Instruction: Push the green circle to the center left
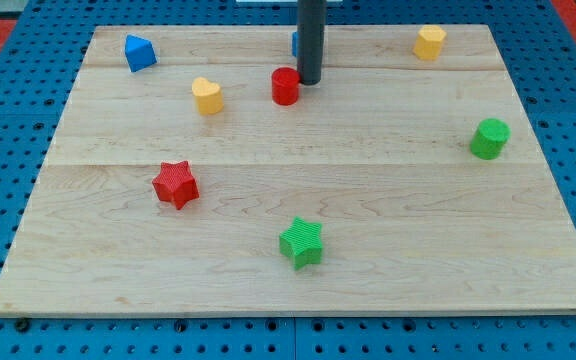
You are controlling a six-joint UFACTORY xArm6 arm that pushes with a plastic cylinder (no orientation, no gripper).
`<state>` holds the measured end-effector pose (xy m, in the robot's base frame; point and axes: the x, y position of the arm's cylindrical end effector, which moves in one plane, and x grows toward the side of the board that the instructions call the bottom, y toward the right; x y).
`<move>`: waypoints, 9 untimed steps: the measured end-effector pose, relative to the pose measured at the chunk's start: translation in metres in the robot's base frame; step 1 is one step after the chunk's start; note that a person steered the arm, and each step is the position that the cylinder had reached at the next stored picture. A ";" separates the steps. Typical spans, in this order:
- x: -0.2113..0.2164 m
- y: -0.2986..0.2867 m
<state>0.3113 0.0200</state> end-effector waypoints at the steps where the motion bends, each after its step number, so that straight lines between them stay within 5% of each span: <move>1: 0.008 -0.016; 4: -0.003 -0.012; 7: 0.028 0.183; 9: 0.078 0.204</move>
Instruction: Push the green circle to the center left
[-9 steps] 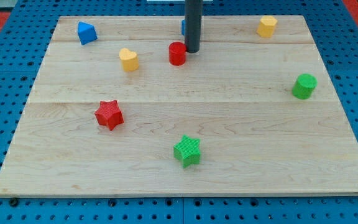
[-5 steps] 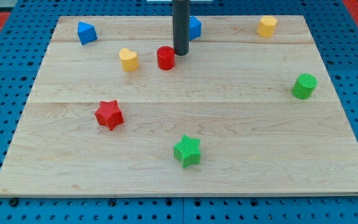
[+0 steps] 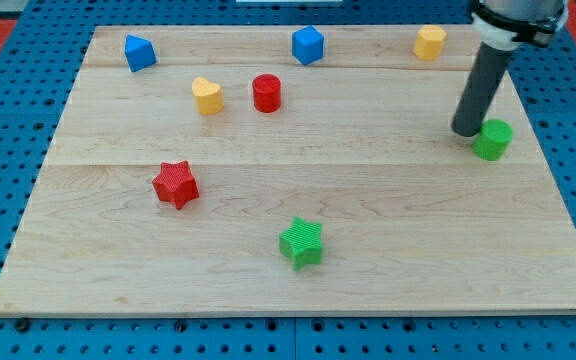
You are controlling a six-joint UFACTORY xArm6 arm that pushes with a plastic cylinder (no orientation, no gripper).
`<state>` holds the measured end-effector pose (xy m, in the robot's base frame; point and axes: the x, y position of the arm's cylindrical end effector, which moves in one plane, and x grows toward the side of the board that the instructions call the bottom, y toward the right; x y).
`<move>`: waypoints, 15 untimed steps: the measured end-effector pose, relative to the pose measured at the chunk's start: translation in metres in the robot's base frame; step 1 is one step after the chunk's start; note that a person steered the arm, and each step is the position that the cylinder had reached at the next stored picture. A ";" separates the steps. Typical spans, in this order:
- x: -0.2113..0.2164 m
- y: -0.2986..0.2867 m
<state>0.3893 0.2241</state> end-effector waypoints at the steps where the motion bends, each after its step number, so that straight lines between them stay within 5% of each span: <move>1: -0.021 0.045; 2: 0.033 0.093; 3: 0.037 0.055; 5: -0.009 0.029; 7: 0.038 -0.125; 8: 0.035 -0.222; 9: 0.007 -0.209; 10: 0.006 -0.270; 11: 0.006 -0.376; 12: 0.009 -0.339; 13: 0.045 -0.367; 14: 0.054 -0.450; 15: 0.045 -0.458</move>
<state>0.4342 -0.2339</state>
